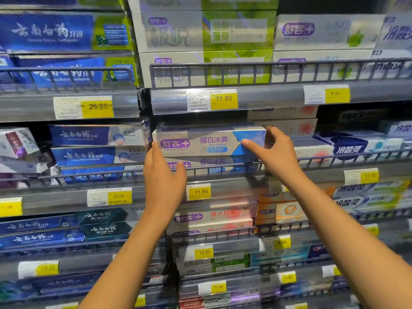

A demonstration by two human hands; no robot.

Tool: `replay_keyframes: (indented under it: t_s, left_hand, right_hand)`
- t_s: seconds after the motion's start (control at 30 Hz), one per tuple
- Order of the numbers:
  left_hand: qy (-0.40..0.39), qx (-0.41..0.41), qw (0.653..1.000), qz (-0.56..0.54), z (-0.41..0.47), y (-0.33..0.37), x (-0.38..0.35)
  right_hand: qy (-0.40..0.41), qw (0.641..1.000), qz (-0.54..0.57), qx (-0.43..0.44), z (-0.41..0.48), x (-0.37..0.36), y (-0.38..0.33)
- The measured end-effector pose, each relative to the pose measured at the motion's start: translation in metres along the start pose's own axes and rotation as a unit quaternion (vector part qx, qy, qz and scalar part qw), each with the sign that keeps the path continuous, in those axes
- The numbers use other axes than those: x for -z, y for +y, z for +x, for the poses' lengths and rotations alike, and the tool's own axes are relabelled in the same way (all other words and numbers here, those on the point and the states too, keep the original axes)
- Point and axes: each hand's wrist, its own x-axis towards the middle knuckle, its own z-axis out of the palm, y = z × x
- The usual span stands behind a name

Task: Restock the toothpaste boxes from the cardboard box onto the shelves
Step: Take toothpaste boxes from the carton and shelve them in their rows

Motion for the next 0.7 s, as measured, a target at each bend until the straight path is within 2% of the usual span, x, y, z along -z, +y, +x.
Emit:
replay_keyframes:
  t_s: [0.2,0.33,0.43,0.5,0.6,0.7]
  left_hand:
    - [0.007,0.0,1.0,0.007,-0.002,-0.002,-0.003]
    - [0.045,-0.004,0.999,0.025,-0.026,0.01,-0.005]
    - [0.085,-0.011,0.995,0.056,-0.067,0.022,-0.013]
    - [0.098,-0.015,0.992,0.078,-0.106,0.022,-0.028]
    - [0.044,0.007,0.99,0.137,-0.178,0.004,-0.067]
    - [-0.09,0.049,0.968,0.23,-0.257,-0.031,-0.115]
  right_hand:
    - [-0.011,1.0,0.0,-0.003,-0.001,0.002,0.002]
    - [-0.005,1.0,0.008,-0.003,-0.015,0.016,0.004]
    - [0.045,0.995,0.027,0.084,-0.053,0.032,0.02]
    - [0.039,0.99,0.026,0.132,-0.091,0.039,0.048]
    - [-0.082,0.99,-0.014,0.114,-0.158,0.045,0.115]
    - [-0.245,0.965,-0.091,0.021,-0.232,0.051,0.196]
